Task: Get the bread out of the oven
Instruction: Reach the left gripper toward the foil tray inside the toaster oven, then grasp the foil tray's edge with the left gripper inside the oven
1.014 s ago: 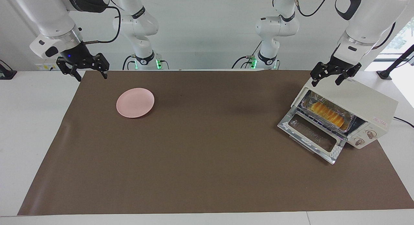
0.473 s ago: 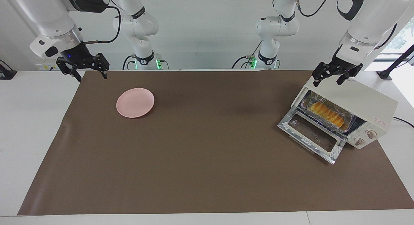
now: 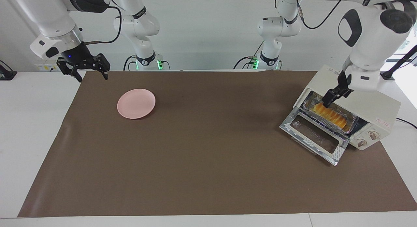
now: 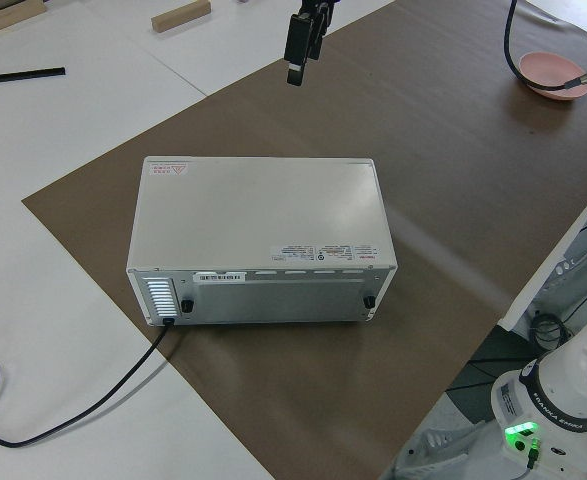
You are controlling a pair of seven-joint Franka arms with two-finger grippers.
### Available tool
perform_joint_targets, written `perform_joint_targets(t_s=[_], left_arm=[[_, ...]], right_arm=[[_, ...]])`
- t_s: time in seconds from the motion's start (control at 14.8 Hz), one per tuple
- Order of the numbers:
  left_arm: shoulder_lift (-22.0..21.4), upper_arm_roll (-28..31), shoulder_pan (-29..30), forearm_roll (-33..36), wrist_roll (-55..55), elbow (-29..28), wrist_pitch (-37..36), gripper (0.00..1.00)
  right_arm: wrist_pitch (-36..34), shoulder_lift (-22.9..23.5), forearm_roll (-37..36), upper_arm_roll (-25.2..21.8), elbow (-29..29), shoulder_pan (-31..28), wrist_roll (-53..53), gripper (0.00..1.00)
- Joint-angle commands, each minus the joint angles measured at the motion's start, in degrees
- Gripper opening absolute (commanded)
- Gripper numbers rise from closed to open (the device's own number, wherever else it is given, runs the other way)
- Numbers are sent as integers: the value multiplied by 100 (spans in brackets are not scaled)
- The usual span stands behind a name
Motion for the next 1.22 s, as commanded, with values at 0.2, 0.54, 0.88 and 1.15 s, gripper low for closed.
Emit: perform_joint_targets(t_s=[0.2, 0.54, 0.88, 1.15], left_arm=[[361, 61, -31, 297, -1599, -684, 1266, 100], [2, 61, 267, 297, -1590, -1633, 1696, 100], [-131, 61, 364, 297, -1818, -2240, 2171, 100], [-78, 61, 461, 297, -1985, -2426, 2454, 100]], right_arm=[[-12, -132, 94, 9, -131, -24, -33, 100], [-12, -132, 94, 9, -131, -24, -33, 100], [-12, -132, 94, 9, -131, -24, -33, 100], [-12, -132, 94, 9, -131, -24, -33, 100]])
